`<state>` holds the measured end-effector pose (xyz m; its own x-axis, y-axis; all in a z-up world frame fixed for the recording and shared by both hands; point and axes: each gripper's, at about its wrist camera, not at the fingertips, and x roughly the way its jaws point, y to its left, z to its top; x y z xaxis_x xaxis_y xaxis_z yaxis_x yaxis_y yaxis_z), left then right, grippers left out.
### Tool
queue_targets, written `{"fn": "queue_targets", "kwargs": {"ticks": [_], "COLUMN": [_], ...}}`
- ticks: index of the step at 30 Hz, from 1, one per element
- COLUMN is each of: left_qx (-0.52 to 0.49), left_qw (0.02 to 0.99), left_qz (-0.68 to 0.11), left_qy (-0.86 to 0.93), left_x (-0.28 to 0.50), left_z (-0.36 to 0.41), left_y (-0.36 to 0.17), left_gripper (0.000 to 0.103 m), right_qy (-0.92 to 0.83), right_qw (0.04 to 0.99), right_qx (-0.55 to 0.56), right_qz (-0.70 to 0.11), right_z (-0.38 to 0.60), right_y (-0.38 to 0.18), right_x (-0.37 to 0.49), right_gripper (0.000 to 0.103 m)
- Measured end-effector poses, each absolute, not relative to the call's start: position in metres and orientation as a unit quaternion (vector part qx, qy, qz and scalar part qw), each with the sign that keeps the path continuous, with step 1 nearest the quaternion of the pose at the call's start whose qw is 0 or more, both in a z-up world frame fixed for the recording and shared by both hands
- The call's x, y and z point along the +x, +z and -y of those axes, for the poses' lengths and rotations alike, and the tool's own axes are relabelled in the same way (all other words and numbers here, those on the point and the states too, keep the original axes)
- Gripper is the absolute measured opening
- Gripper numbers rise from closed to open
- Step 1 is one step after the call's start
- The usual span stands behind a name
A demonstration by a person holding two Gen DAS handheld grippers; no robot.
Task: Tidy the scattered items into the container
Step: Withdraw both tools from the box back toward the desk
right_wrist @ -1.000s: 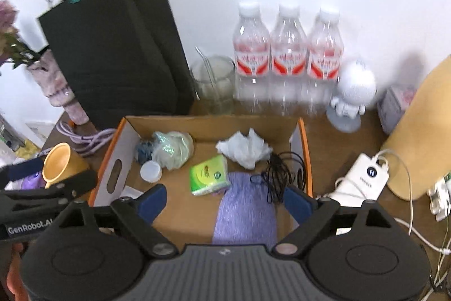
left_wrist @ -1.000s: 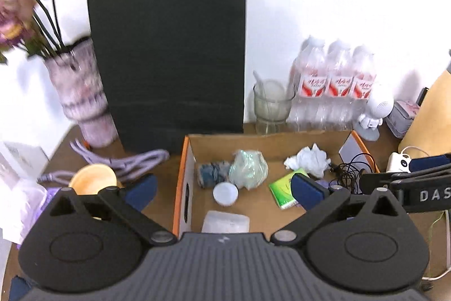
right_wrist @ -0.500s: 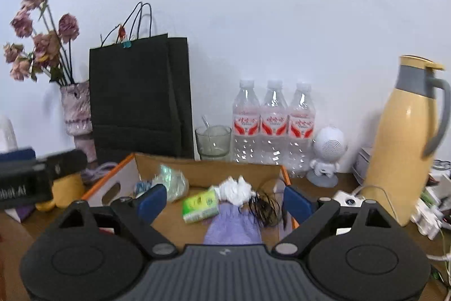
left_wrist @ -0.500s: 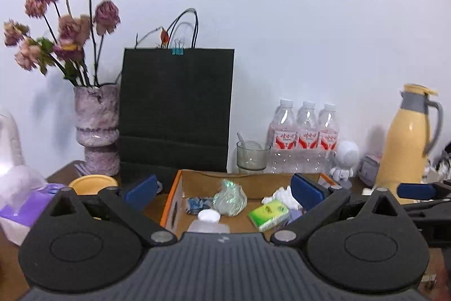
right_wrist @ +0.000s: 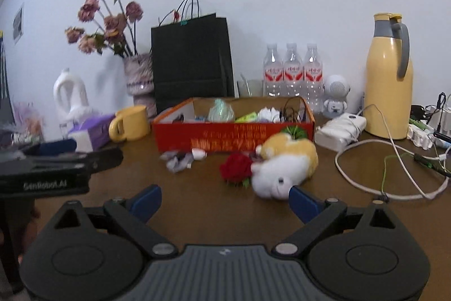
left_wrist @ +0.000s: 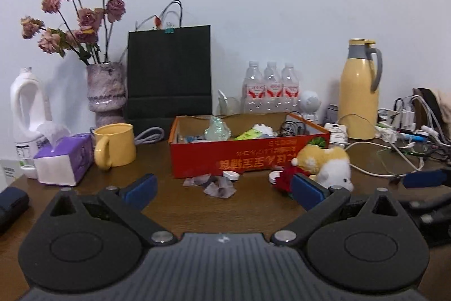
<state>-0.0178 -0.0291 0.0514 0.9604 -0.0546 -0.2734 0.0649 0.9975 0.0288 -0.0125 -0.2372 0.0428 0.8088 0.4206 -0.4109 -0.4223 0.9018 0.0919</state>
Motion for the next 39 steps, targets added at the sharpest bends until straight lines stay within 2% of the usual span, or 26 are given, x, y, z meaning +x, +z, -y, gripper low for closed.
{"fn": "queue_targets", "kwargs": {"ticks": [5,23,31,32,34,39], "left_qx": [0.002,0.067,0.034,0.034,0.035,0.025], "left_qw": [0.986,0.977,0.967,0.966,0.962,0.952], "left_qz": [-0.163,-0.205,-0.252,-0.255,-0.27,-0.296], "left_qy": [-0.024,-0.009,-0.015,-0.022,-0.034,-0.07], "left_x": [0.0,0.076,0.115,0.119,0.13,0.152], "left_z": [0.03,0.038,0.018,0.016,0.014,0.012], "left_y": [0.048,0.028,0.019,0.017,0.012,0.005], "left_gripper": [0.103,0.103,0.103,0.102,0.089,0.074], "right_qy": [0.238,0.238,0.254,0.256,0.256,0.257], "right_qw": [0.943,0.936,0.932,0.932,0.93,0.931], "right_qx": [-0.004,-0.021,-0.043,-0.042,-0.043,-0.047], "right_qz": [-0.231,-0.259,-0.255,-0.255,-0.259,-0.256], "right_z": [0.235,0.22,0.193,0.189,0.183,0.17], "right_y": [0.036,0.024,0.03,0.031,0.032,0.034], "right_x": [-0.007,0.042,0.087,0.093,0.107,0.128], "right_gripper": [0.098,0.098,0.097,0.097,0.094,0.09]}}
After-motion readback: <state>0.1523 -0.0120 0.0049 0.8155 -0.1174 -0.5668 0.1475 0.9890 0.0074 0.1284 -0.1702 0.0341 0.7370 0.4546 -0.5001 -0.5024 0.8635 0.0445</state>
